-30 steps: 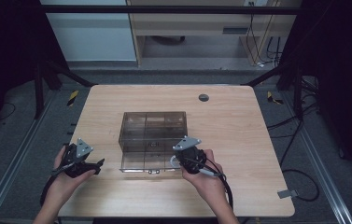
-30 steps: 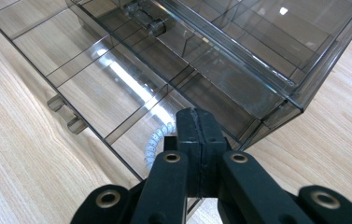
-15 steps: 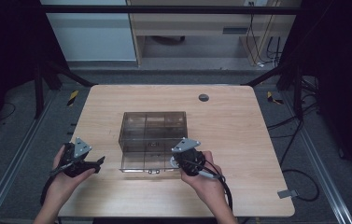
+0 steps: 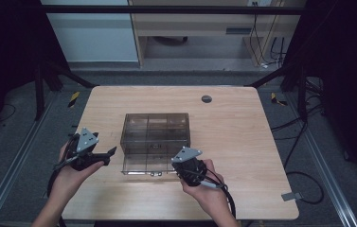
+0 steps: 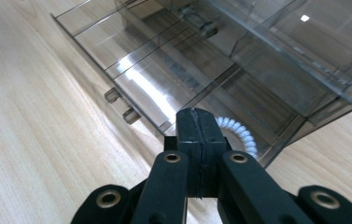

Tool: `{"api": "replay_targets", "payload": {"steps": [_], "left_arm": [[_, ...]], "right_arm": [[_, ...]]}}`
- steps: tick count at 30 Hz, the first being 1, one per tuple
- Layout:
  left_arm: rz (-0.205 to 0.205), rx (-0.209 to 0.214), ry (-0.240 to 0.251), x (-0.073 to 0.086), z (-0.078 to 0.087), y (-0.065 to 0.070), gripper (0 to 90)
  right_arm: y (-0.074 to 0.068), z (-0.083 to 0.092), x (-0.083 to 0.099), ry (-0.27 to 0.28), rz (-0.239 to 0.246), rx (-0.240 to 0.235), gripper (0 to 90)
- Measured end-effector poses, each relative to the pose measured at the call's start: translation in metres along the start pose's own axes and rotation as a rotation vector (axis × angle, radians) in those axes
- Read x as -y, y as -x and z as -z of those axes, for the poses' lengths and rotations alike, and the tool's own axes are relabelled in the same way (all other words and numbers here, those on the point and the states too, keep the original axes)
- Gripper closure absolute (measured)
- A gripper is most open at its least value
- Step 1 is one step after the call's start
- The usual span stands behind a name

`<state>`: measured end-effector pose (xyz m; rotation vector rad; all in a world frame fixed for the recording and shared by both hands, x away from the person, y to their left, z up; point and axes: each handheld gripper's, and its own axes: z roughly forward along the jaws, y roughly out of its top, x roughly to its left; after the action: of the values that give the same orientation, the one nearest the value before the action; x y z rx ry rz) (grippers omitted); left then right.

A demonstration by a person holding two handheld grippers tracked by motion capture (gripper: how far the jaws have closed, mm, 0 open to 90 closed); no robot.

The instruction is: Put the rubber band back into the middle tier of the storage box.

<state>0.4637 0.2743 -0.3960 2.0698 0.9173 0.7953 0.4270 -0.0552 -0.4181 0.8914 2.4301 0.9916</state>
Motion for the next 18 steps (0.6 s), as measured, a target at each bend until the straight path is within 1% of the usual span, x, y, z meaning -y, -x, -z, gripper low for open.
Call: {"api": "replay_targets", "payload": {"steps": [1, 3, 4, 6, 7, 8, 9, 11, 12, 13, 14, 15, 16, 18], "left_arm": [[-0.003, 0.009, 0.008, -0.010, -0.001, 0.001, 18.9], [0.010, 0.033, 0.020, -0.019, -0.004, 0.002, 19.1], [0.011, 0.037, 0.025, -0.024, -0.006, 0.003, 19.5], [0.006, 0.040, 0.026, -0.031, -0.008, 0.004, 20.6], [0.012, 0.048, 0.030, -0.036, -0.009, 0.005, 21.3], [0.012, 0.048, 0.030, -0.036, -0.009, 0.005, 22.2], [0.029, 0.059, 0.038, -0.042, -0.011, 0.006, 23.8], [0.034, 0.055, 0.043, -0.046, -0.014, 0.008, 29.4], [0.034, 0.055, 0.043, -0.046, -0.014, 0.008, 29.9], [0.029, 0.066, 0.033, -0.052, -0.018, 0.010, 33.2], [0.029, 0.066, 0.033, -0.052, -0.018, 0.010, 35.2], [0.026, 0.074, 0.024, -0.055, -0.023, 0.012, 37.0], [0.012, 0.074, 0.029, -0.058, -0.026, 0.014, 39.0], [0.008, 0.076, 0.026, -0.059, -0.028, 0.015, 43.4]], "right_arm": [[-0.001, -0.001, 0.001, -0.002, 0.003, -0.002, 90.0], [-0.002, -0.001, 0.003, -0.003, 0.005, -0.005, 90.0], [-0.003, -0.002, 0.004, -0.003, 0.004, -0.008, 90.0], [-0.005, -0.003, 0.006, -0.002, 0.000, -0.017, 90.0], [-0.006, -0.003, 0.006, -0.005, 0.003, -0.019, 90.0], [-0.008, -0.003, 0.007, -0.004, 0.006, -0.023, 90.0], [-0.010, -0.004, 0.008, -0.004, 0.009, -0.027, 90.0], [-0.014, -0.005, 0.009, -0.003, 0.015, -0.031, 90.0], [-0.014, -0.005, 0.009, -0.003, 0.015, -0.031, 90.0], [-0.016, -0.006, 0.009, -0.001, 0.015, -0.037, 90.0], [-0.017, -0.007, 0.010, 0.002, 0.018, -0.041, 90.0], [-0.018, -0.008, 0.010, -0.001, 0.016, -0.040, 90.0], [-0.018, -0.009, 0.011, 0.002, 0.012, -0.044, 90.0], [-0.019, -0.010, 0.011, 0.003, 0.011, -0.046, 90.0]]}}
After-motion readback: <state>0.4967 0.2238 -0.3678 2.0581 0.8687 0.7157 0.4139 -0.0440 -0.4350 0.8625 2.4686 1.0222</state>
